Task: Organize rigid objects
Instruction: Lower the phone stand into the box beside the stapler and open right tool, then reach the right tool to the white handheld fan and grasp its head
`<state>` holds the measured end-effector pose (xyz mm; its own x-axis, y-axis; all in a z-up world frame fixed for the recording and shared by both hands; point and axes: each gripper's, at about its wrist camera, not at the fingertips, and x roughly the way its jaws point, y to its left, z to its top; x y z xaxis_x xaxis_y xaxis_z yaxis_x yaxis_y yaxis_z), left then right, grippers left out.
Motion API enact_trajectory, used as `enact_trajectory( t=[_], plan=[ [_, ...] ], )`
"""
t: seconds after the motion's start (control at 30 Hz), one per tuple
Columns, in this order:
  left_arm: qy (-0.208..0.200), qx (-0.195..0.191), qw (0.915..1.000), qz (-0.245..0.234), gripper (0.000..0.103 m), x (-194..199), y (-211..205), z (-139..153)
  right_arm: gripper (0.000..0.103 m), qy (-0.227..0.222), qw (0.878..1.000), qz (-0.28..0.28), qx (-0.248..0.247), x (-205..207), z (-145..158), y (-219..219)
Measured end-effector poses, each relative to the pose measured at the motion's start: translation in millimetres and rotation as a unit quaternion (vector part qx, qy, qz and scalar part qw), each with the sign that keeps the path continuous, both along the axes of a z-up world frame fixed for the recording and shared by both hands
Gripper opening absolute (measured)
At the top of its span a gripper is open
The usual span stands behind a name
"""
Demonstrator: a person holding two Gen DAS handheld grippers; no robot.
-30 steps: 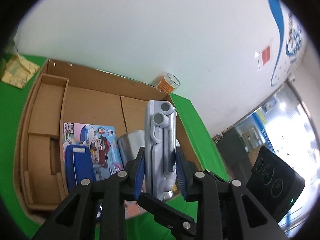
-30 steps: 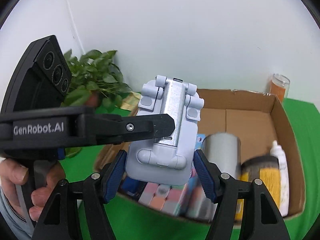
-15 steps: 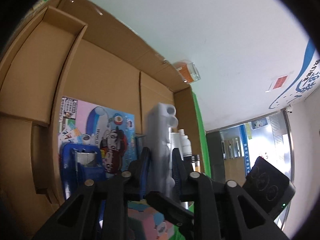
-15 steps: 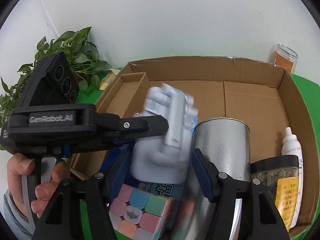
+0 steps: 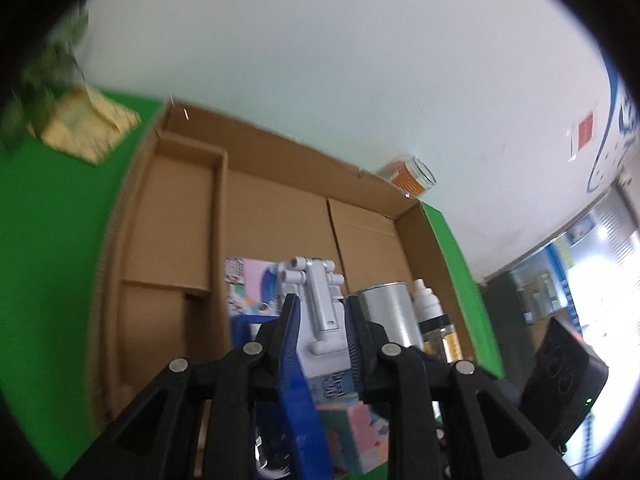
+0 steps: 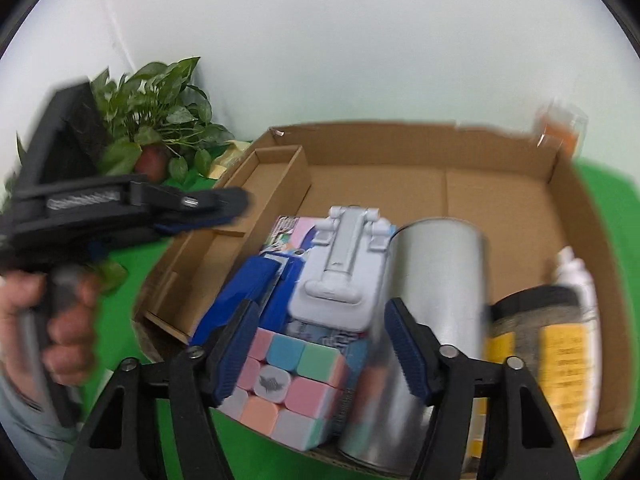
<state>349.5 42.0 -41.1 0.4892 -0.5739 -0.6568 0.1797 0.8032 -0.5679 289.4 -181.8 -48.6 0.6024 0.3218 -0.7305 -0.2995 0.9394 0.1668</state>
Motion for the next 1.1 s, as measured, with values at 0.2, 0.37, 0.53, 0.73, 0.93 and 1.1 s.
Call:
enact_trajectory(
  t=[0.2, 0.37, 0.53, 0.73, 0.93, 1.1],
  plan=[
    [-0.135, 0.171, 0.9729, 0.077, 0.083, -85, -2, 54, 0.103, -0.094, 0.994, -0.039, -0.037, -72, 14, 1],
    [-0.193, 0.251, 0.9424, 0.109, 0.083, -156, -2, 71, 0.103, -0.091, 0.994, -0.054, -0.017, -130, -2, 7],
    [-0.16, 0.232, 0.9514, 0.125, 0.083, -212, 30, 80, 0.103, -0.067, 0.997, 0.031, 0.003, -190, -22, 39],
    [-0.08, 0.198, 0.9666, 0.142, 0.083, -278, 95, 44, 0.103, -0.032, 0.995, 0.083, 0.034, -242, -45, 61],
    [0.034, 0.133, 0.9793, 0.149, 0.081, -309, 131, -27, 0.103, -0.009, 0.987, 0.15, 0.062, -287, -57, 86],
    [0.053, 0.059, 0.9879, 0.133, 0.073, -314, 126, -52, 0.102, -0.017, 0.978, 0.195, 0.071, -311, -53, 104]
  ],
)
